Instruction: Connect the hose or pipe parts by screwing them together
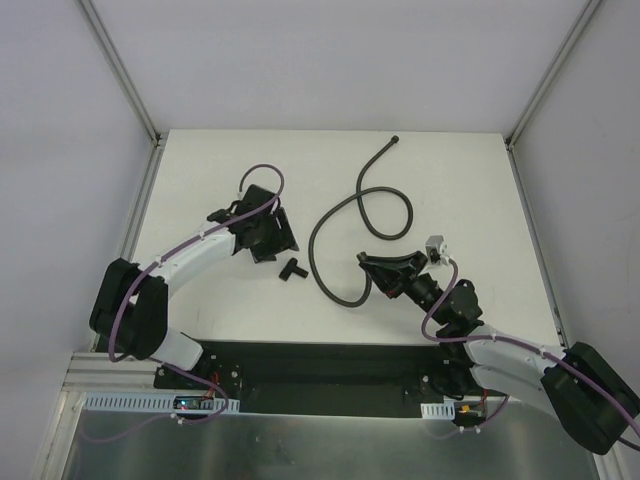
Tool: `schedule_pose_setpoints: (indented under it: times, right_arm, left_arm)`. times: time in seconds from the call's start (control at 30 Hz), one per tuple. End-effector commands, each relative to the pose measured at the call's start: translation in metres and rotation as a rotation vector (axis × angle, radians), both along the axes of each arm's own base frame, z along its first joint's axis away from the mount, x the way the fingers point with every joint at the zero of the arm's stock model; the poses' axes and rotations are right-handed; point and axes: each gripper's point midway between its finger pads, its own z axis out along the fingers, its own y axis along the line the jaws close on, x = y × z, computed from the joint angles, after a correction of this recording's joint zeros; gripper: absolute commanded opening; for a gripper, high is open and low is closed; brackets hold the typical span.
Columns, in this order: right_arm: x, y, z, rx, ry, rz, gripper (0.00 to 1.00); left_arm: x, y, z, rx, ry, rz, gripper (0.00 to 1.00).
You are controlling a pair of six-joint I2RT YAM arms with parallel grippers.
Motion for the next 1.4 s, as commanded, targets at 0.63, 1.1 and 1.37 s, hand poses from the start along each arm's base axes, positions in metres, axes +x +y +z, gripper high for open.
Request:
schedule_pose_setpoints:
  times: [0.63,1.1,1.37]
  right_arm:
    - [-0.007,-0.011,0.013,0.033,-0.089,-0.021,0.00]
    - [-0.006,-0.011,0.006,-0.002,-0.082,-0.025,0.01]
    - [-0.006,-0.009,0.001,-0.018,-0.070,-0.016,0.01]
  left_arm:
    - [-0.016,-0.024,-0.068,0.117,0.178,0.200,0.47]
    - [-0.011,0.002,-0.059,0.259,0.067,0.082,0.38]
    - [-0.017,0.000,-0.063,0.263,0.074,-0.001,0.04]
